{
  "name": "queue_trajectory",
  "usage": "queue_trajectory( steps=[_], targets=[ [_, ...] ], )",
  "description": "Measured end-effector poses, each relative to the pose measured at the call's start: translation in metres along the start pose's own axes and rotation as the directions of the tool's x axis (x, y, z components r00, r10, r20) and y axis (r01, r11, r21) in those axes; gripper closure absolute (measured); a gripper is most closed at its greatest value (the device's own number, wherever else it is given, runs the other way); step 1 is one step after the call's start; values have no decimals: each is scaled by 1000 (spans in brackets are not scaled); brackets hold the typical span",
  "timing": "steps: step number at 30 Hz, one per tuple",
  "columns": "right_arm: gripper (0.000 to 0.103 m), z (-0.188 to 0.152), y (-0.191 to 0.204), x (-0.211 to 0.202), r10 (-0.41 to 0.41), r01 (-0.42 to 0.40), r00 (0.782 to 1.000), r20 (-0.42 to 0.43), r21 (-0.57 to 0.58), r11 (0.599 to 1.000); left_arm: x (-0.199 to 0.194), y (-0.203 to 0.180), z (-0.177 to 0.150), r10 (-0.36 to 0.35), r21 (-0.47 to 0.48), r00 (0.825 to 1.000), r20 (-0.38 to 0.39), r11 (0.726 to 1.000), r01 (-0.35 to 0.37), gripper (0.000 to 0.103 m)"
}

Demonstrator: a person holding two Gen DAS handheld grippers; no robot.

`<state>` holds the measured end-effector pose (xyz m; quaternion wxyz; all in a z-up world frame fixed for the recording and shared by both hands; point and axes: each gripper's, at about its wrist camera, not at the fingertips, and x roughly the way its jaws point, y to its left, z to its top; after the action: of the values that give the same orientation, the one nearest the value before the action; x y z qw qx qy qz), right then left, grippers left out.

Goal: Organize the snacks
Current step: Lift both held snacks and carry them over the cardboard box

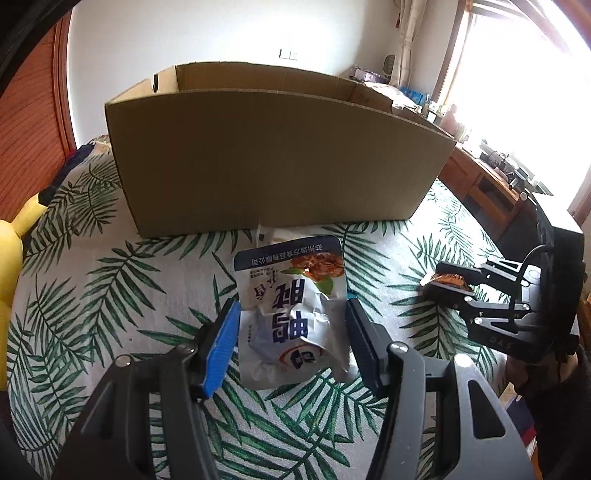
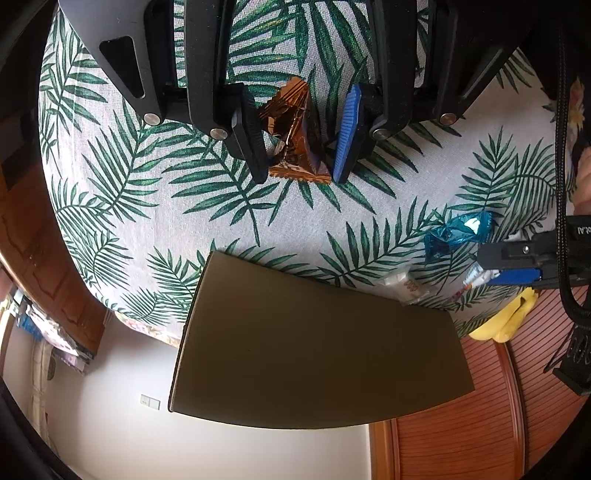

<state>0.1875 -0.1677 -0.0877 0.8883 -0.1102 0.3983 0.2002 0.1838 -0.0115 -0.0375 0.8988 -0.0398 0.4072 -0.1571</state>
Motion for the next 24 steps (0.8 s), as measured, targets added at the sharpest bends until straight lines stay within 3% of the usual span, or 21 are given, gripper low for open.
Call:
queue_trajectory(
  steps=[24],
  targets=[
    [77, -3, -2, -11, 25, -26, 997, 69, 10, 1000, -16, -6, 8, -37, 21, 997, 62, 999, 36, 46]
  ],
)
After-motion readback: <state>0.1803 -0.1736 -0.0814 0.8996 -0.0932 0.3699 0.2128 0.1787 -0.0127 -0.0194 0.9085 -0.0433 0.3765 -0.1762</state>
